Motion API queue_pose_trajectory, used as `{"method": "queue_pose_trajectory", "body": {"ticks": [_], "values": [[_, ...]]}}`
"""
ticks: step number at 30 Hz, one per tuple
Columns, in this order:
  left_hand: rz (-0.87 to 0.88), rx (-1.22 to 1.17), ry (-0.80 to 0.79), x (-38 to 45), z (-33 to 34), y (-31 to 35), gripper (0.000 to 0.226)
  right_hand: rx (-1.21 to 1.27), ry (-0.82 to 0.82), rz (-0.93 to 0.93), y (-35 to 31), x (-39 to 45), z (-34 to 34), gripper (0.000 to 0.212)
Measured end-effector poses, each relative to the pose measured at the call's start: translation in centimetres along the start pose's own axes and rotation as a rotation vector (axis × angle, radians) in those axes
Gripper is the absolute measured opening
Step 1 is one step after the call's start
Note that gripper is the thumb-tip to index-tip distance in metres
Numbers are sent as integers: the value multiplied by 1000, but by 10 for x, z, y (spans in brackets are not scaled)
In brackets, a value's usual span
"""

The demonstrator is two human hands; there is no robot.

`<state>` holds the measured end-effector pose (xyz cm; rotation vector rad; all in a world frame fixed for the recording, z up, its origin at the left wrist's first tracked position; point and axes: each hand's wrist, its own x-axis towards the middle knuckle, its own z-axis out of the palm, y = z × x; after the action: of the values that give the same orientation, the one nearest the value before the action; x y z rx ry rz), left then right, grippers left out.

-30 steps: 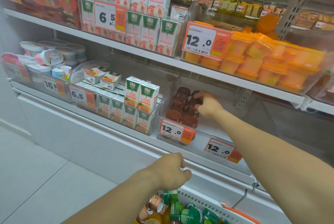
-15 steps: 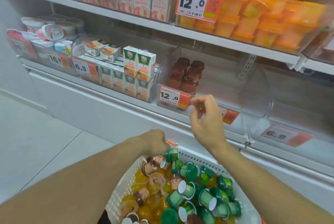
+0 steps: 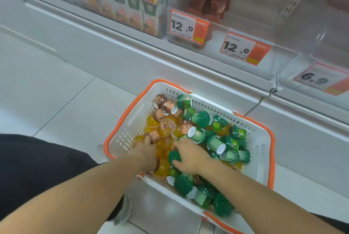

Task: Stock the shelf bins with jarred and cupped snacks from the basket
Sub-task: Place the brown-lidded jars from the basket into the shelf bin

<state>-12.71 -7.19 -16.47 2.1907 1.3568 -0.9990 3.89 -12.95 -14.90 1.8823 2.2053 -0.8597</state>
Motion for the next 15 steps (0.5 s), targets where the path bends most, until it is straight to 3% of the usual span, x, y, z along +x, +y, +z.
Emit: {"method": "queue_pose_trajectory", "body": {"ticks": [3,7,10,13,15], "values": [[59,69,6,3,13,1,61,-57,6,-25,-5,10,5,48],[129,-35,27,8,8,-13,45,-153,-63,-59,-16,28,10,52],[123,-157,-4,3,-15,-32,49,-199,-109,-65,-26,44,13,36],[74,-286,19,-7,-46,-62,55,-109,-136,-40,-38,60,20,28],[40,-420,58,-11,-56,-80,59,20,-182,-18,-46,70,30,37]]}}
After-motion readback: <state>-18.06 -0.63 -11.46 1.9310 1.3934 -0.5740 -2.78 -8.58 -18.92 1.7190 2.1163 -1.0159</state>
